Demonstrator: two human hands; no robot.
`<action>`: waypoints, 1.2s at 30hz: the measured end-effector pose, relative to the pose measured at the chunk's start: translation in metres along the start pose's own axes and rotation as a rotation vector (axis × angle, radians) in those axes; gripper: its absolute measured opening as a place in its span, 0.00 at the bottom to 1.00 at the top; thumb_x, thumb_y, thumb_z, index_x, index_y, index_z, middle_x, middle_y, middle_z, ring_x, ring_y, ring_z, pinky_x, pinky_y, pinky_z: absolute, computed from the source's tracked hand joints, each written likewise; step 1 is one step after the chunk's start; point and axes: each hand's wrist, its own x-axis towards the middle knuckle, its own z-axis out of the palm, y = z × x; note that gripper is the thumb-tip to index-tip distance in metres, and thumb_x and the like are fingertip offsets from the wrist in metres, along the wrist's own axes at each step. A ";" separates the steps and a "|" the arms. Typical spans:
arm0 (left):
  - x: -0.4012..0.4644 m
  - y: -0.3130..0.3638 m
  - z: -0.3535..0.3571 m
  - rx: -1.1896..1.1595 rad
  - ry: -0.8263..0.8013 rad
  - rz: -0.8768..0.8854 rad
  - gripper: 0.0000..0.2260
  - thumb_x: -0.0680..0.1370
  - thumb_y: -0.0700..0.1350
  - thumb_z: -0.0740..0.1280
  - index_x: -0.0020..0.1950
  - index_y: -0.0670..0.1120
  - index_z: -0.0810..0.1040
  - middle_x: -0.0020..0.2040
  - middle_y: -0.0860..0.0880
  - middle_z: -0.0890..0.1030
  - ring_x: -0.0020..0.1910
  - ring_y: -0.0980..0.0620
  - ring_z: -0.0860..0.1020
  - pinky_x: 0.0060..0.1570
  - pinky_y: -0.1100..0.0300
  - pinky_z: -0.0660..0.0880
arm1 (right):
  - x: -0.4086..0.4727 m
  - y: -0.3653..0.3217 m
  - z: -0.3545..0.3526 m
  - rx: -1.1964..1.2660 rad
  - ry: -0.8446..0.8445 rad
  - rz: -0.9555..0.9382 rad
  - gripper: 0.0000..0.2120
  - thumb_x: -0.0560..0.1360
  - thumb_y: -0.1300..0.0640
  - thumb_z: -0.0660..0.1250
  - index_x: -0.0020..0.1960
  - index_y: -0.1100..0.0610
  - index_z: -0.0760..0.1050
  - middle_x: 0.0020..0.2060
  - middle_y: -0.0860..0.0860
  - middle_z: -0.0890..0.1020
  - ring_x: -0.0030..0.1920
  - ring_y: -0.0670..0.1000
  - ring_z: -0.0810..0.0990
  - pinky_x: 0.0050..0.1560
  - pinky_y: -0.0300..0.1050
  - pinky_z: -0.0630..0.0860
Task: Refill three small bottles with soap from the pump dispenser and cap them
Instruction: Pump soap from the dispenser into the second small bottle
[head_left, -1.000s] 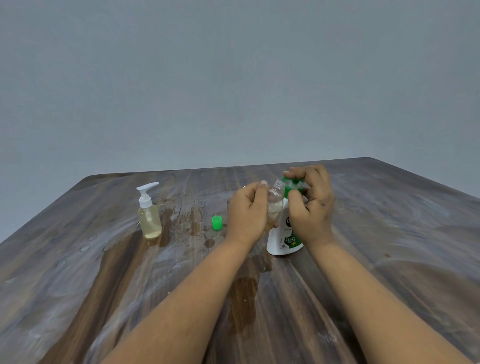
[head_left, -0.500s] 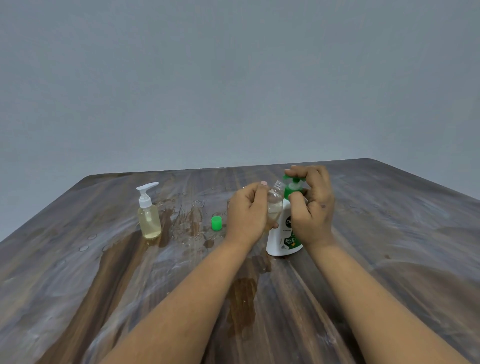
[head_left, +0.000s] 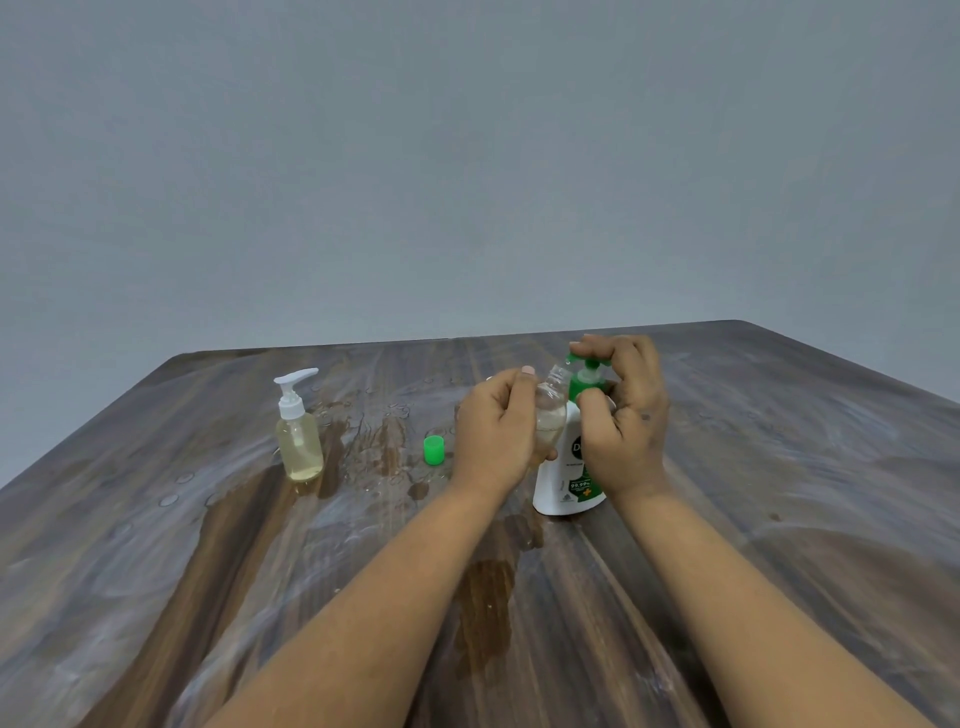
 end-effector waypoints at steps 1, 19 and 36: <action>0.000 0.000 0.000 -0.002 0.001 -0.001 0.18 0.83 0.45 0.59 0.37 0.37 0.75 0.25 0.51 0.76 0.22 0.50 0.76 0.24 0.43 0.77 | 0.000 0.000 0.000 -0.001 -0.001 0.003 0.18 0.65 0.68 0.58 0.51 0.60 0.79 0.47 0.51 0.76 0.49 0.42 0.75 0.48 0.38 0.74; 0.002 -0.004 0.001 -0.025 0.006 0.017 0.18 0.83 0.46 0.59 0.37 0.37 0.75 0.25 0.50 0.75 0.21 0.49 0.76 0.22 0.53 0.77 | 0.001 -0.001 0.000 -0.016 0.005 0.007 0.15 0.65 0.68 0.58 0.47 0.60 0.79 0.46 0.50 0.76 0.48 0.43 0.76 0.46 0.38 0.74; 0.001 -0.005 0.000 -0.027 0.016 0.028 0.20 0.83 0.46 0.59 0.35 0.37 0.73 0.26 0.41 0.74 0.22 0.44 0.76 0.20 0.61 0.71 | 0.002 -0.003 0.000 -0.047 0.008 0.019 0.14 0.65 0.69 0.60 0.45 0.61 0.79 0.45 0.51 0.77 0.47 0.39 0.75 0.46 0.34 0.72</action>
